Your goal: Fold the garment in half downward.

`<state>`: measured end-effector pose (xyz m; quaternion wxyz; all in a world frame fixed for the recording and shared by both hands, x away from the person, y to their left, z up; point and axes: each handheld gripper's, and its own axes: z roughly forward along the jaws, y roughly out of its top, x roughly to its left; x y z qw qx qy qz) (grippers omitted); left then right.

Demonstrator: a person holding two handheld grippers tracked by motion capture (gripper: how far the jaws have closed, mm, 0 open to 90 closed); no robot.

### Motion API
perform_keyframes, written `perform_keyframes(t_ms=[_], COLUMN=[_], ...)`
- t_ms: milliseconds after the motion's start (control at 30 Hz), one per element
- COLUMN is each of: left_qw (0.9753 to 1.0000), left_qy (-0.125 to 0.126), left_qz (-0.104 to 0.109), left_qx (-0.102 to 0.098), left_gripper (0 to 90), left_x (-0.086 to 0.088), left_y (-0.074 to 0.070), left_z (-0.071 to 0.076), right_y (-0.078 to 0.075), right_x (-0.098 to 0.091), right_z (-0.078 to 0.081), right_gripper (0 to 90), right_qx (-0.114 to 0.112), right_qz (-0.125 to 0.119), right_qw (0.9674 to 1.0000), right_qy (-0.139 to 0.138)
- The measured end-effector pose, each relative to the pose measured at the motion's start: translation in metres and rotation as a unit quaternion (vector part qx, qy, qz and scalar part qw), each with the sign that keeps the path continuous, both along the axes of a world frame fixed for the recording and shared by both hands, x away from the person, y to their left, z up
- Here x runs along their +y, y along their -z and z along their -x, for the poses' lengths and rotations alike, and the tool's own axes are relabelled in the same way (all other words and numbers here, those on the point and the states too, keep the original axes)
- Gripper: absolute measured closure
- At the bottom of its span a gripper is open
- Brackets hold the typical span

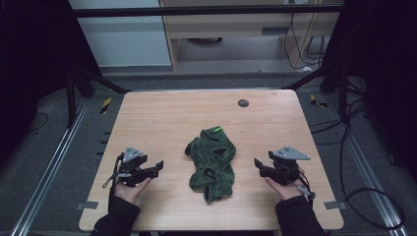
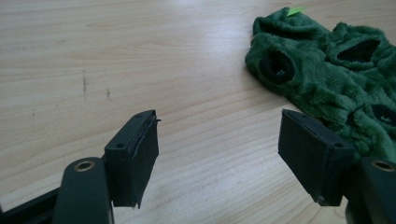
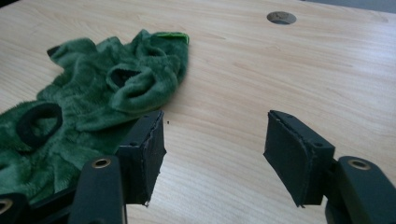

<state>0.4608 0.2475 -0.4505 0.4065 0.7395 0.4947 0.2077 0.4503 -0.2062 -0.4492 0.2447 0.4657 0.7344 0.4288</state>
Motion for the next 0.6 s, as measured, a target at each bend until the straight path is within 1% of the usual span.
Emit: perform_keyframes(t_ms=[33, 133, 233, 333, 500, 533, 600], left_qw=[1.0, 1.0, 0.9999, 0.9999, 0.9997, 0.9997, 0.9996], left_qy=[0.0, 0.002, 0.002, 0.004, 0.007, 0.008, 0.01], left_qz=[0.002, 0.004, 0.006, 0.007, 0.011, 0.01, 0.013], left_qx=[-0.002, -0.006, -0.009, -0.012, -0.019, -0.02, -0.024], left_gripper=[28.2, 28.4, 28.8, 29.0, 29.7, 29.8, 29.9], left_x=[-0.001, -0.001, -0.002, -0.004, -0.009, -0.01, -0.012], left_y=[-0.001, -0.006, -0.01, -0.013, -0.019, -0.021, -0.024], left_z=[-0.001, -0.002, -0.005, -0.008, -0.013, -0.014, -0.017], right_y=[-0.002, -0.005, -0.007, -0.01, -0.015, -0.016, -0.018], right_x=[0.0, 0.001, 0.002, 0.003, 0.006, 0.007, 0.01], right_z=[-0.001, -0.004, -0.007, -0.009, -0.013, -0.015, -0.018], right_gripper=[37.9, 38.5, 39.0, 39.1, 39.6, 39.6, 39.6], right_qx=[0.001, 0.0, -0.003, -0.002, -0.004, -0.003, -0.001], right_qz=[-0.006, -0.012, -0.009, -0.017, -0.02, -0.019, -0.022], right_qw=[1.0, 0.9999, 0.9999, 0.9999, 0.9998, 0.9998, 0.9997], right_qy=[-0.001, -0.003, -0.004, -0.003, -0.006, -0.007, -0.01])
